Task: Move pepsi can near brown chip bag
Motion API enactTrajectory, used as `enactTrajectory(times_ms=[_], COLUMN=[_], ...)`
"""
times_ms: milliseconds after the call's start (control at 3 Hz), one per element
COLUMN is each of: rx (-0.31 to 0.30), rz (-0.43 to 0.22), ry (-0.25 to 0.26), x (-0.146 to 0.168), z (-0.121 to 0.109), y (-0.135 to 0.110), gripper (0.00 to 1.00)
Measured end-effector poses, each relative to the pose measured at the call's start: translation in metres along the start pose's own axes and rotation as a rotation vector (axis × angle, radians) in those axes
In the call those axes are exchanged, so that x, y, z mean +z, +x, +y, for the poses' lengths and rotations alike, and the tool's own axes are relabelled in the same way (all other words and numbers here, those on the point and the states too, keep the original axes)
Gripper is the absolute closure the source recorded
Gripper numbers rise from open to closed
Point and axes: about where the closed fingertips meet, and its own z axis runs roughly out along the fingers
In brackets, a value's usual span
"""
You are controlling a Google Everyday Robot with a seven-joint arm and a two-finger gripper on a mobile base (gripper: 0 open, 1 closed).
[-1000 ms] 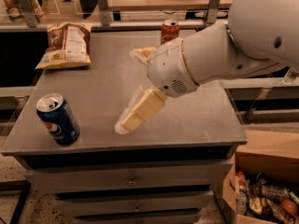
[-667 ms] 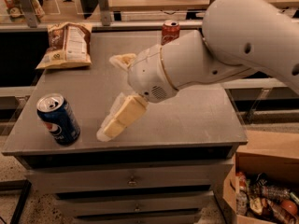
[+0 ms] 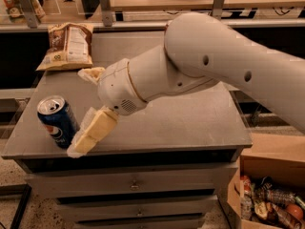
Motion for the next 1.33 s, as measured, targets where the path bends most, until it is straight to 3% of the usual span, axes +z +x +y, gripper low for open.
enactTrajectory(times_ms=[1000, 1333], rx=[0.038, 0.068], rz=[-0.056, -0.066], ry=[-0.078, -0.085], x=[0.053, 0.062], z=[-0.004, -0.008], y=[-0.002, 0.003], gripper=[0.0, 0.16])
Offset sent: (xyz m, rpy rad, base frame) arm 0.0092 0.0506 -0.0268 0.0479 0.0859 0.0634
